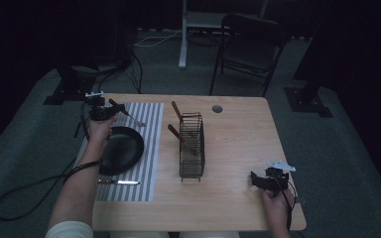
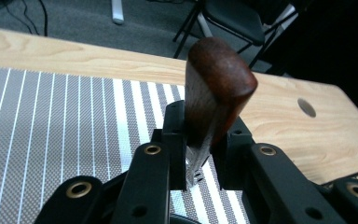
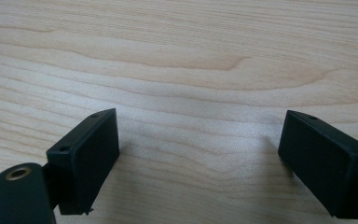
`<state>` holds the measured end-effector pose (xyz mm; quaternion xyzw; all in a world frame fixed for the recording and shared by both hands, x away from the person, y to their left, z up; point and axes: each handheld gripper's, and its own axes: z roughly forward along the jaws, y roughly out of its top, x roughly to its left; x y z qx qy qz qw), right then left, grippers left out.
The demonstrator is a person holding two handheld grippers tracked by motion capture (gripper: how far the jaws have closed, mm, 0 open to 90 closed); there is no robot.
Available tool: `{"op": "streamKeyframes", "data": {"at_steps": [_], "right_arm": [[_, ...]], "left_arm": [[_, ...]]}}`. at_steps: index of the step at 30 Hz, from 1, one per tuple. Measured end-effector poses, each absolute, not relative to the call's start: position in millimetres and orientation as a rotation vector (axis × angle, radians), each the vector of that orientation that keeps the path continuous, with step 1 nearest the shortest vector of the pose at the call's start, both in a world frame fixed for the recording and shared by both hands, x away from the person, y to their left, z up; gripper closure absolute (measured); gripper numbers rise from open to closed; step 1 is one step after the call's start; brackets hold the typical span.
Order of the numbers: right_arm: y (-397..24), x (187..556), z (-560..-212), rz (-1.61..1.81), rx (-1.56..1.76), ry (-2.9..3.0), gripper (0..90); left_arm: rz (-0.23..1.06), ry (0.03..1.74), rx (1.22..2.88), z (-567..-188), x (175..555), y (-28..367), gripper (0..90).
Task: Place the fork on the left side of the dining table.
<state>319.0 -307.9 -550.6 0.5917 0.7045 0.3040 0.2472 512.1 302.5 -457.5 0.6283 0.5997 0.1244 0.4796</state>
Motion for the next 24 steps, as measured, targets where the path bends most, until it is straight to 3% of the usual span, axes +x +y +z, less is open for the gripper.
{"op": "streamKeyframes", "data": {"at_steps": [24], "right_arm": [[-308,319,-551,0.829,1.613,1.921,11.9]], "left_arm": [[0.238,1.580,1.412,-479,514,321,75.5]]}}
